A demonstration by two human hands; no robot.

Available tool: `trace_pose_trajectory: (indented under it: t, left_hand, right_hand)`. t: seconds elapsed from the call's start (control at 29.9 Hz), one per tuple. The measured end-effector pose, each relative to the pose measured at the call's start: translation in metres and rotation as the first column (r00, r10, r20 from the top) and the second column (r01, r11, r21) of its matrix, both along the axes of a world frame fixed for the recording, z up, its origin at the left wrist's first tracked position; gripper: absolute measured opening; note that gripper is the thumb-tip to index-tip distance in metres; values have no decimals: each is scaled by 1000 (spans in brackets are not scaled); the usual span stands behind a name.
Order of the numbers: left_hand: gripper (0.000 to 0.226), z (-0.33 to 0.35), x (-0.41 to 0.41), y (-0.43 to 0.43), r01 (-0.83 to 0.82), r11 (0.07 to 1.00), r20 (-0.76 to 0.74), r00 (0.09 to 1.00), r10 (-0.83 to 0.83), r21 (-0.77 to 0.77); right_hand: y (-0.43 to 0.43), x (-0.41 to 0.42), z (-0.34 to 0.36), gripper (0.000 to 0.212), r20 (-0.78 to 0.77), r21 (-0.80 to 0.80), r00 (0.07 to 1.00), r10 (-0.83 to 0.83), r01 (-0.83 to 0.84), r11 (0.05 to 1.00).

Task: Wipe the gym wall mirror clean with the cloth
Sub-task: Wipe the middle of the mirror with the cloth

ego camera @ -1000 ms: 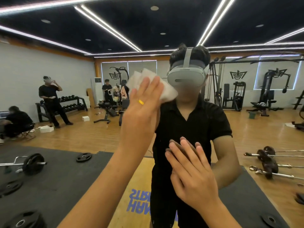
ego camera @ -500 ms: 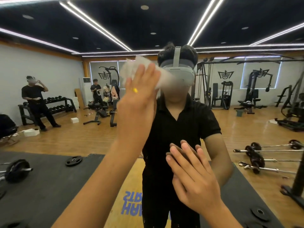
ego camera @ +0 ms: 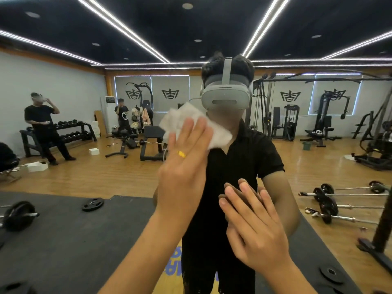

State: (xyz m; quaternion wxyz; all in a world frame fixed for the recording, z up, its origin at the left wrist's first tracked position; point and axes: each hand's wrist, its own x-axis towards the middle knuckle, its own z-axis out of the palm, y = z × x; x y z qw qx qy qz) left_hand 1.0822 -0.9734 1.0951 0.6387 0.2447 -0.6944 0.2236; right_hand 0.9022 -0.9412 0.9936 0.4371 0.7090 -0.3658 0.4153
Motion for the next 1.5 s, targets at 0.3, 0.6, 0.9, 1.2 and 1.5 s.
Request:
trace_pose_trajectory:
  t: [0.3,0.6,0.9,1.2,1.5]
  left_hand:
    - [47,62,-8,-4,28,1000,-15,999,-28,-12]
    - [48,-92,60,3,-50,994,46,998,46,93]
    - [43,-115,100,-6,-105,991,64,993,100,79]
    - [47,-126,123,-26,-143,990,57,988,143,-2]
    - [46,-17,112,-37,20,998,-118,993,-28,-66]
  right_hand:
    - [0,1,1,39,19,2,1000,6,-6,1000]
    - [1,1,0,46,-3,6,1000,-23,23,1000]
    - [7,53,-2,50,37,32,999,39,-40,999]
    - [-26,106,-12,48,24,24,998,-59,59,998]
    - [-31,106,-15,45,25,-22,997,-77,78,997]
